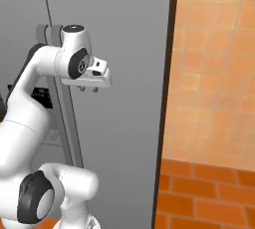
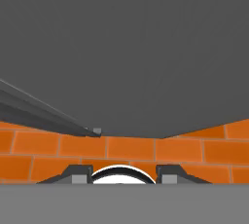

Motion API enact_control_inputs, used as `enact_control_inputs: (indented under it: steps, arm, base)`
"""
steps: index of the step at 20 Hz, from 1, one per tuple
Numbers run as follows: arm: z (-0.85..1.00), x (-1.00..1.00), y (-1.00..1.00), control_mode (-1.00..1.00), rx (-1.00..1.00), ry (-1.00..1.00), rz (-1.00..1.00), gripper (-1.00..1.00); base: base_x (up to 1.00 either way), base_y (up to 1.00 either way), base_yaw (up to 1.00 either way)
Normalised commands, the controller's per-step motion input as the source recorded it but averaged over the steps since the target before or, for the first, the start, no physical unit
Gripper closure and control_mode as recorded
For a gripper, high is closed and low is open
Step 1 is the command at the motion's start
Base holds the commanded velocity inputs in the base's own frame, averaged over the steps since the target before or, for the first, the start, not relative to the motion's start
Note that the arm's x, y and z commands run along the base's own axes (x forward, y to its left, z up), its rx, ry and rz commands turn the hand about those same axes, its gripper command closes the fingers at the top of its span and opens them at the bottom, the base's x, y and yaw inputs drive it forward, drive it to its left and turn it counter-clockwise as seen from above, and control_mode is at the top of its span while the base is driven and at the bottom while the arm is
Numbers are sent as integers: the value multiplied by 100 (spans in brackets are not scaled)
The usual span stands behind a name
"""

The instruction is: Take the strawberry from the fridge and place it on top of the pancake, located on the dining counter.

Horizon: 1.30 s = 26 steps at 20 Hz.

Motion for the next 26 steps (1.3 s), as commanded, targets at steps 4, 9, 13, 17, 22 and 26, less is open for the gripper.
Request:
enact_control_inputs:
  steps: [4,9,13,17,22,26]
  arm:
    - [0,0,0,100,0,0,0,-100]
    - [0,0,0,100,0,0,0,-100]
    - [0,0,0,100,0,0,0,-100]
    - [0,0,0,100,0,0,0,-100]
    - [0,0,0,100,0,0,0,-100]
    - [0,0,0,100,0,0,0,-100]
  base:
    - [-2,0,0]
    - [-51,2,0]
    - [-66,32,0]
    - [-36,55,0]
    - [-1,40,0]
    - [0,33,0]
